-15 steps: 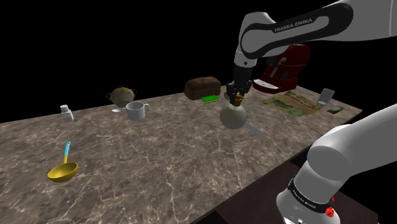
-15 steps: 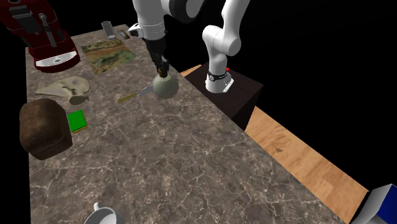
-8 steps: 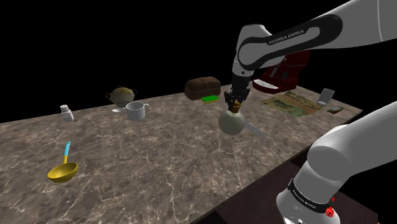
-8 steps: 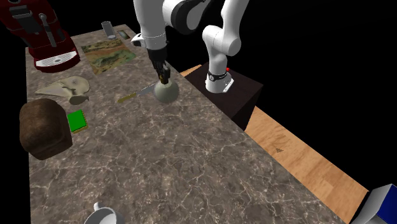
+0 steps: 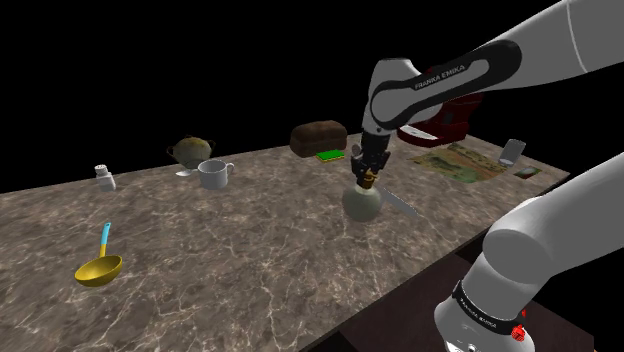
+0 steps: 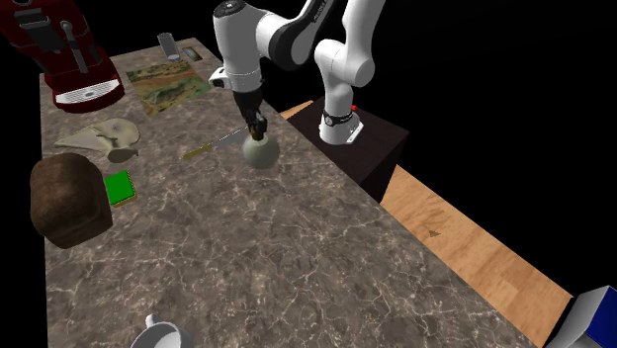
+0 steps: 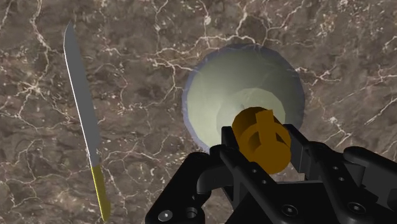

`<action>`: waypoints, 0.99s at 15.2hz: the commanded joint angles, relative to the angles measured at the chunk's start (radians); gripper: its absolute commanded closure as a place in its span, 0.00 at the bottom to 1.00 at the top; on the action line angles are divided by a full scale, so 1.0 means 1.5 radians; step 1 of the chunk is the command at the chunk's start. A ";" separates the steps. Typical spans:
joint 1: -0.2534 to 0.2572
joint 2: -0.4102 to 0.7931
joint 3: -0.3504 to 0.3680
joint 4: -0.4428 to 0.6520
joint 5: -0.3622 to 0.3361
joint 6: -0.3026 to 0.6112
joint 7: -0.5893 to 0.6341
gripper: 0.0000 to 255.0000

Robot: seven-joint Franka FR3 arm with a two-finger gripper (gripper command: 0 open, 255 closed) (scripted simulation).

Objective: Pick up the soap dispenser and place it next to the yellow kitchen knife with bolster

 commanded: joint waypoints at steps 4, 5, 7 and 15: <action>0.000 0.031 0.003 -0.026 -0.001 0.057 0.002 1.00; -0.001 0.040 0.003 -0.032 -0.001 0.073 0.003 1.00; -0.001 0.040 0.003 -0.032 -0.001 0.073 0.003 1.00; -0.001 0.040 0.003 -0.032 -0.001 0.072 0.003 0.00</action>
